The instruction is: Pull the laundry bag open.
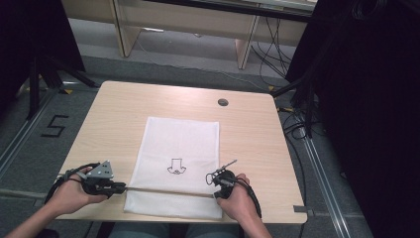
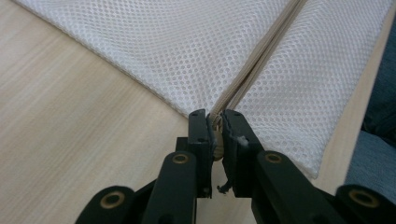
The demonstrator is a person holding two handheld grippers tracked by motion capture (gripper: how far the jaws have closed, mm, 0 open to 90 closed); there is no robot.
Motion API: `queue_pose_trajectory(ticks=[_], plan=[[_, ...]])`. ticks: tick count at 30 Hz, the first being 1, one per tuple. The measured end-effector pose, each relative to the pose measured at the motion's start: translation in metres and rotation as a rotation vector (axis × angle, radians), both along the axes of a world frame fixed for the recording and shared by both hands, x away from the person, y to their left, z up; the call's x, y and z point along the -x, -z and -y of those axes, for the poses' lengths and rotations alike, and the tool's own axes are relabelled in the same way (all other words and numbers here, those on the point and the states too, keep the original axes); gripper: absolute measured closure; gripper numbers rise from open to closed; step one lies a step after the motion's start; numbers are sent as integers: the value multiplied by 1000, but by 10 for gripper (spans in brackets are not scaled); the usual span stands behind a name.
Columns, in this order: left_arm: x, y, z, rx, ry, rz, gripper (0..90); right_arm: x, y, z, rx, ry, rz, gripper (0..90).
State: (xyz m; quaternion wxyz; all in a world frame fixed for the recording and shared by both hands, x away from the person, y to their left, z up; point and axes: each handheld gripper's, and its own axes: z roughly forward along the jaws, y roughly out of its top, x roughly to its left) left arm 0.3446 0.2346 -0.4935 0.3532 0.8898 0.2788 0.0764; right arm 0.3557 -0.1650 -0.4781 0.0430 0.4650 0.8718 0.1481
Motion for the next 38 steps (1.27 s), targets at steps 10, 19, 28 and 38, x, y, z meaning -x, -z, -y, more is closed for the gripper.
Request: queue_pose_trajectory(ticks=[10, 19, 28, 38], plan=[[0, 1, 1, -20, -6, 18, 770, 3, -1, -2, -4, 10, 14, 886], [0, -7, -5, 192, -93, 66, 520, 3, -4, 4, -18, 21, 25, 784], [-20, -13, 8, 329, -265, 89, 363, 3, -12, 4, -80, 17, 92, 721], [-21, -7, -4, 224, -287, 115, 365, 2, -16, 7, -111, 56, 105, 697]])
